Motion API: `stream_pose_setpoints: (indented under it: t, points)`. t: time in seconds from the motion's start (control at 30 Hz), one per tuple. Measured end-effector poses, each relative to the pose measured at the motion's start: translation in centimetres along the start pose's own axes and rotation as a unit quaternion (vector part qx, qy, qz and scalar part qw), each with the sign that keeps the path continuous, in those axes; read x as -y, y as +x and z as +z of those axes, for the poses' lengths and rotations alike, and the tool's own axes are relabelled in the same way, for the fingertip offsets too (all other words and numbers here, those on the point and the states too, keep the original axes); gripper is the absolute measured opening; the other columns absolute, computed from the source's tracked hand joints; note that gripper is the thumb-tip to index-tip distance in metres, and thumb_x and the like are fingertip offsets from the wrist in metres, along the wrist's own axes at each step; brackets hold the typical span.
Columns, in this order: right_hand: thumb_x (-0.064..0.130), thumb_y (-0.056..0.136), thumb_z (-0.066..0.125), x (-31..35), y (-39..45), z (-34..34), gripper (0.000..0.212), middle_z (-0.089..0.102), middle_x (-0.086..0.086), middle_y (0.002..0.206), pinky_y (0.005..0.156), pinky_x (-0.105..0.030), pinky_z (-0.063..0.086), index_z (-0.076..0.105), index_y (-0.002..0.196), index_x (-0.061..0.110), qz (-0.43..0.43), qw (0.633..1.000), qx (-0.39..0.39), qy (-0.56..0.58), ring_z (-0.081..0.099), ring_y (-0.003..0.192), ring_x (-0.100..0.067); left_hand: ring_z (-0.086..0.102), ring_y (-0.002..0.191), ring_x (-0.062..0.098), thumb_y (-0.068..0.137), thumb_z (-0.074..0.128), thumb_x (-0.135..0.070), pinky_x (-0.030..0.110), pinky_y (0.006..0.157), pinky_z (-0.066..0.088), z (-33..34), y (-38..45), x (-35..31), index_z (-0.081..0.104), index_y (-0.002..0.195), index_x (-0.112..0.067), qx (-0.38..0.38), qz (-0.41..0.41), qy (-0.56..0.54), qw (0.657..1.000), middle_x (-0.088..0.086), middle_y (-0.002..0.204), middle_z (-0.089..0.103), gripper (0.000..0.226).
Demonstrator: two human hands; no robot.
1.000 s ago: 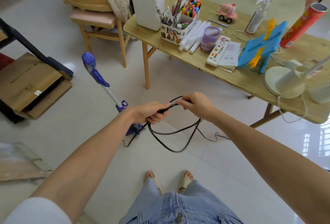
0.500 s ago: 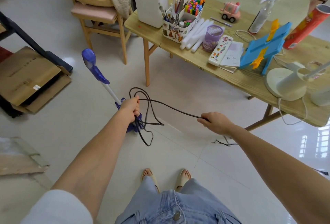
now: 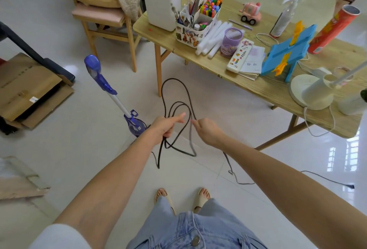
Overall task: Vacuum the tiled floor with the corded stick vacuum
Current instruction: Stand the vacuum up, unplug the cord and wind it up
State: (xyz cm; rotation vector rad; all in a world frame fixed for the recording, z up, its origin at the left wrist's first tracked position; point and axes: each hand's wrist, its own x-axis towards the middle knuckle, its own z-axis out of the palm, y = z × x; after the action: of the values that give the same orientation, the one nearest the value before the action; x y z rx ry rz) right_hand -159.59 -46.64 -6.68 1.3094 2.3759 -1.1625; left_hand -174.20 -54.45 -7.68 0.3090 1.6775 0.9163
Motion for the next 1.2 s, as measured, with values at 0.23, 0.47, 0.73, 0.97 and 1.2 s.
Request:
stream_pose_setpoints:
  t: [0.23, 0.47, 0.73, 0.97, 1.2]
  points:
    - [0.033, 0.105, 0.031, 1.5, -0.7, 1.2, 0.049, 0.039, -0.002, 0.059, 0.055, -0.032, 0.030, 0.035, 0.060, 0.014, -0.013, 0.998, 0.055, 0.017, 0.035, 0.052, -0.016, 0.016, 0.041, 0.006, 0.090, 0.062, -0.017, 0.019, 0.038, 0.013, 0.7, -0.4, -0.9, 0.074, 0.084, -0.014, 0.066, 0.014, -0.111, 0.992, -0.009, 0.050, 0.021, 0.013]
    - [0.030, 0.105, 0.031, 1.2, -1.2, 0.8, 0.052, 0.037, -0.003, 0.056, 0.055, -0.031, 0.028, 0.033, 0.056, 0.012, 0.000, 0.997, 0.068, 0.026, 0.033, 0.050, -0.017, 0.020, 0.046, 0.008, 0.081, 0.077, -0.028, 0.019, 0.041, 0.018, 0.7, -0.4, -0.8, 0.072, 0.101, -0.017, 0.038, 0.057, -0.005, 0.998, -0.006, 0.056, 0.026, 0.023]
    - [0.038, 0.101, 0.039, -0.5, -1.1, 1.1, 0.044, 0.053, -0.009, 0.067, 0.062, -0.033, 0.038, 0.046, 0.068, 0.010, -0.010, 1.000, 0.019, 0.012, 0.048, 0.063, -0.024, 0.067, 0.083, 0.025, 0.077, 0.077, -0.039, 0.042, 0.091, 0.051, 0.8, 1.7, -0.3, 0.060, 0.121, -0.005, -0.148, 0.012, -0.057, 0.987, 0.005, 0.105, 0.064, 0.059]
    - [0.047, 0.102, 0.025, -8.2, -4.9, 1.0, 0.036, 0.047, 0.002, 0.067, 0.060, -0.040, 0.046, 0.037, 0.093, 0.015, -0.037, 0.970, -0.009, -0.240, 0.052, 0.063, -0.027, 0.054, 0.120, 0.024, 0.087, 0.070, -0.021, 0.042, 0.100, 0.043, -4.4, 2.7, -1.1, 0.044, 0.132, 0.002, -0.281, -0.019, -0.205, 0.937, 0.016, 0.134, 0.053, 0.056]
    - [-0.001, 0.095, 0.039, -2.9, -4.1, 3.0, 0.029, 0.061, -0.011, 0.108, 0.068, -0.035, 0.044, 0.055, 0.118, 0.007, -0.042, 0.916, 0.004, -0.400, 0.063, 0.092, -0.030, 0.058, 0.063, 0.024, 0.093, 0.050, -0.032, 0.023, 0.053, 0.038, -3.7, 2.5, -0.3, 0.057, 0.106, 0.000, -0.237, -0.051, -0.025, 0.970, 0.016, 0.079, 0.061, 0.036]
